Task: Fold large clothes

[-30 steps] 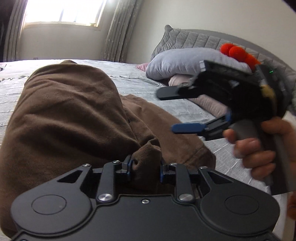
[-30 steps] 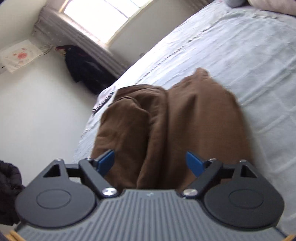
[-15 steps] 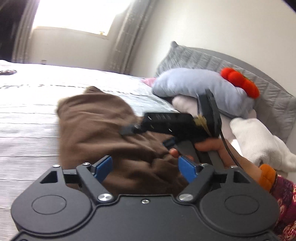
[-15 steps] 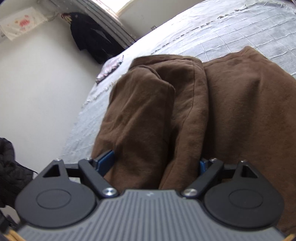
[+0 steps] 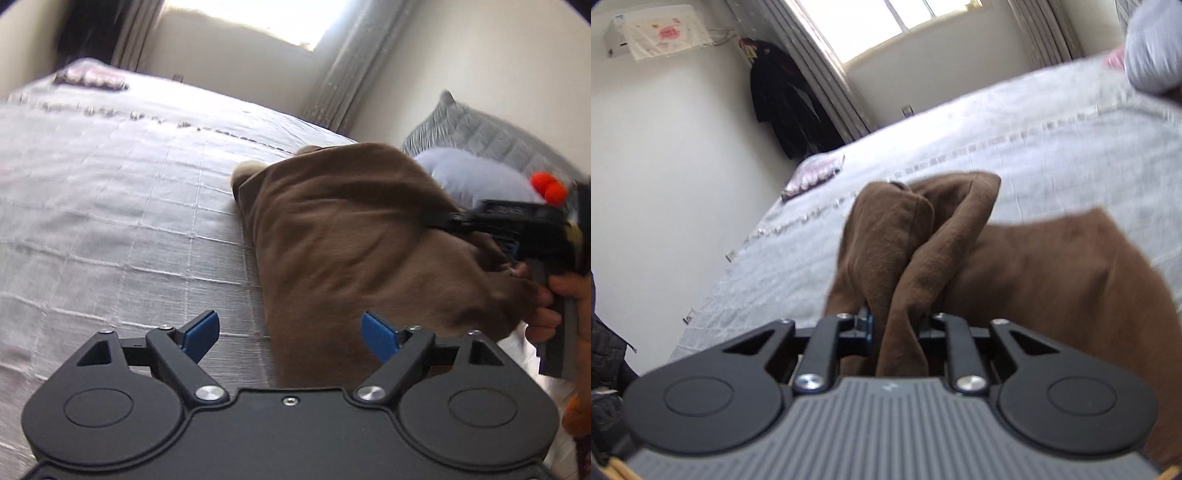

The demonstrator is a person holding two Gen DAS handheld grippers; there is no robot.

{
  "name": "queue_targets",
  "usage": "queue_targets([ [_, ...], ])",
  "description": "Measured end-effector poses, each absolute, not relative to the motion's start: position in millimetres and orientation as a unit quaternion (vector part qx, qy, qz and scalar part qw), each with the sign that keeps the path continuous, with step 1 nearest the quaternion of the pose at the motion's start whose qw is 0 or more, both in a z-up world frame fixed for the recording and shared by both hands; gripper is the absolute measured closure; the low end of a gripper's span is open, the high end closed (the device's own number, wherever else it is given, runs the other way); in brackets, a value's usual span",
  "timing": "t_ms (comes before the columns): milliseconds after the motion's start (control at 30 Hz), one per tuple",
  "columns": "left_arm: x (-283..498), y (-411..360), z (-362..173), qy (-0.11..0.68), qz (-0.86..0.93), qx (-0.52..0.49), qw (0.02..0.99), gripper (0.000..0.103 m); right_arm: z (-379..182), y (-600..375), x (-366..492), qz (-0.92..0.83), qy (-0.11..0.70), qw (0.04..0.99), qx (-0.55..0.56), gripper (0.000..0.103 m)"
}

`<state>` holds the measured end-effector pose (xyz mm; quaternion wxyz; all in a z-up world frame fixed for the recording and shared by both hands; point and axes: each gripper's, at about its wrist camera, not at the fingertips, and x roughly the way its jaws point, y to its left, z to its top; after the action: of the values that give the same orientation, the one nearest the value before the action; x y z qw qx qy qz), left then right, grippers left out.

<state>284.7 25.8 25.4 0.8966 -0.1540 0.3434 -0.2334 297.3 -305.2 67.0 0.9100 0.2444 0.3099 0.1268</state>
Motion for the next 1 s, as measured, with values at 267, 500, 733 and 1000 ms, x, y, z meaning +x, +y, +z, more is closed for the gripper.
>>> queue_targets([
  [267,293.9,3.5,36.2,0.341,-0.268,-0.169,0.885,0.019,74.5,-390.3,273.1,0.082,0.289,0.915,0.269,0.087],
  [500,309.8,-39.3,25.9,0.359,-0.295,-0.165,0.870,0.018,-8.3,-443.1,263.9,0.047,0.332,0.894,0.297,0.075],
  [733,322.8,-56.0,8.6,0.371,-0.298,-0.161,0.865,0.008,-34.6,-439.3,247.8,0.025,0.355,0.895,0.270,0.019],
  [1000,341.2,-54.9,-33.7,0.412,-0.297,-0.298,0.808,0.003,-45.7,-450.8,246.9,0.053,0.399,0.855,0.327,0.008],
])
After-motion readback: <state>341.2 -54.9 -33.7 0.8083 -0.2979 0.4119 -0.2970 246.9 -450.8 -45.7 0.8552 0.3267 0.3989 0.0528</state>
